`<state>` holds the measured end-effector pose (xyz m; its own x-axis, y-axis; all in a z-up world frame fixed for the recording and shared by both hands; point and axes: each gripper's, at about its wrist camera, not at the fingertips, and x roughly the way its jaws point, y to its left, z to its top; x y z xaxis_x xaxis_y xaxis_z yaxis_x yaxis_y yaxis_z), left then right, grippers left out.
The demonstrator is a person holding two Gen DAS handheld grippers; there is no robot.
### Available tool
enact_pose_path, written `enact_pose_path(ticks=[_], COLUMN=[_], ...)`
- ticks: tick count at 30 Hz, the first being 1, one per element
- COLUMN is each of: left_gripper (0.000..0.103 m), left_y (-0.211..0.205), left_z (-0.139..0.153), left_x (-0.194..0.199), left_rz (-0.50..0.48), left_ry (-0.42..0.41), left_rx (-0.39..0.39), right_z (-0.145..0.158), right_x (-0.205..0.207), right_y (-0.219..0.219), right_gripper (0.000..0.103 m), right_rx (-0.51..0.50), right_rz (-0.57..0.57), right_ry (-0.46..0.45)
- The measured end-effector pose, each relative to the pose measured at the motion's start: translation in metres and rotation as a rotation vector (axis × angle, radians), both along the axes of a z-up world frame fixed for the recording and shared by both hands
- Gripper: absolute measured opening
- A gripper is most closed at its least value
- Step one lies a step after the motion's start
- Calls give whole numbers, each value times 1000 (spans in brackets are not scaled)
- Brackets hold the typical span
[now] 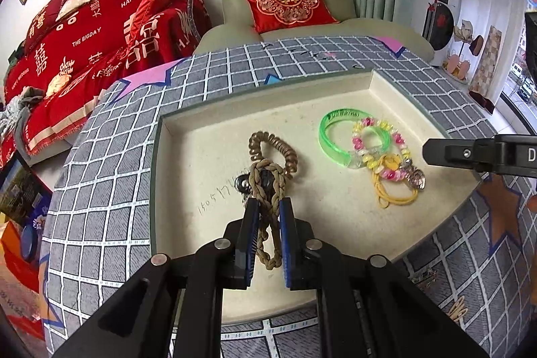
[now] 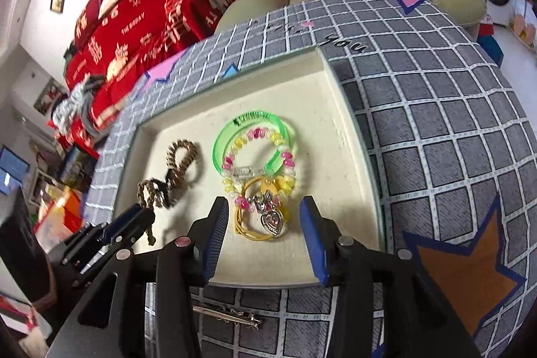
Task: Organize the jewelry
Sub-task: 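Carry the braided bracelet and heart pendant into the tray and release both, then withdraw both tools from the tray toward the two hair clips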
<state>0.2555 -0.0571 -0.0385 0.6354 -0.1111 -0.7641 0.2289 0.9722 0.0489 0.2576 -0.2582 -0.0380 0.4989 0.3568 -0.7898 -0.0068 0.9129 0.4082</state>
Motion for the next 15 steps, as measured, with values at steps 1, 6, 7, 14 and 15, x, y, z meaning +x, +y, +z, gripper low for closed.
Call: enact_pose_path(ticks=[1,6,7,14,15], left_gripper=[30,103,103,103,103], left_y=[0,7,6,11,12], left_z=[2,18,19,29,29], left_x=[0,-10,-10,-33,-38], left_rz=[3,58,54,42,38], left_ry=[-5,-98,-84,-88,-87], left_rx=[-3,-16,-21,-29,-30], right_z=[2,12,14,15,15], right_x=[-2,-13,-16,-44,-48], right_y=[-2,-11,-12,-17,-16], right_gripper=[48,48,50,76,76], right_rx=[2,14,15,36,34], right_rz=[-5,-11,-9,18,23], right_ry=[-4,-17,-20,-18,-18])
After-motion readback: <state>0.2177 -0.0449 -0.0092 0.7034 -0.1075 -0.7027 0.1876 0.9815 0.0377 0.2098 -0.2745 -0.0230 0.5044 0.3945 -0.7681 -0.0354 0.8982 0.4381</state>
